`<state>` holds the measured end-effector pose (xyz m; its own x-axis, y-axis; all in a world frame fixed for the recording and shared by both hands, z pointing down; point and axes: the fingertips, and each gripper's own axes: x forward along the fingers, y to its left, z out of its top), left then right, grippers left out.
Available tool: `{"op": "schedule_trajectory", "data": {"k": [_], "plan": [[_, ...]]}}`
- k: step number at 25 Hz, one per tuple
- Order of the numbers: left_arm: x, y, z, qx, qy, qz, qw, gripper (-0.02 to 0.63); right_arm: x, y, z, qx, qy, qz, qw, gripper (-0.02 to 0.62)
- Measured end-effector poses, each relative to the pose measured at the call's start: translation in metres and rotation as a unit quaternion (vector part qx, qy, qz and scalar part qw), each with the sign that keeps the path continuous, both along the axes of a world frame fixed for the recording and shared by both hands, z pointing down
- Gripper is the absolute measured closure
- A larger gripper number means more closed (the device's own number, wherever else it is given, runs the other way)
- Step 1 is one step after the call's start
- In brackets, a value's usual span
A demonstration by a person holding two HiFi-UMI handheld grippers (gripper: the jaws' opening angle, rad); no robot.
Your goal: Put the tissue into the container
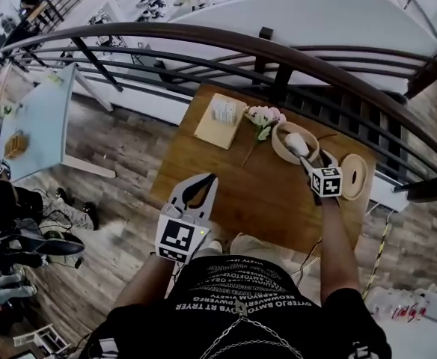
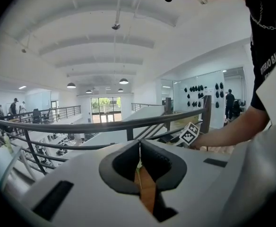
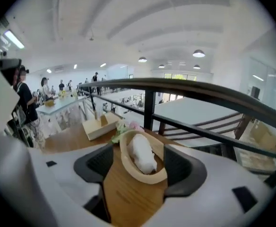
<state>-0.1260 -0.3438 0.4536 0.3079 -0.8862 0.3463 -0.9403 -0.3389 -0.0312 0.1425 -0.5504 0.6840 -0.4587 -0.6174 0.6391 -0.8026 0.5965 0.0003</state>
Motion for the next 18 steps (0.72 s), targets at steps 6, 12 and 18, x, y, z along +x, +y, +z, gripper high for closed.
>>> {"op": "schedule_trajectory", "data": {"k": [6, 12, 18], "plan": [[0.003, 0.027, -0.023, 0.042, 0.002, 0.015, 0.999, 0.575, 0.025, 0.076, -0.108, 0.141, -0.069, 0.052, 0.986, 0.518], [-0.001, 0.055, -0.048, 0.068, 0.008, 0.02, 0.9974, 0.575, 0.027, 0.164, -0.207, 0.223, -0.089, 0.061, 0.969, 0.581], [-0.029, 0.081, -0.071, 0.088, 0.019, 0.043, 0.995, 0.575, -0.006, 0.24, -0.279, 0.274, -0.083, 0.067, 0.956, 0.581]]}}
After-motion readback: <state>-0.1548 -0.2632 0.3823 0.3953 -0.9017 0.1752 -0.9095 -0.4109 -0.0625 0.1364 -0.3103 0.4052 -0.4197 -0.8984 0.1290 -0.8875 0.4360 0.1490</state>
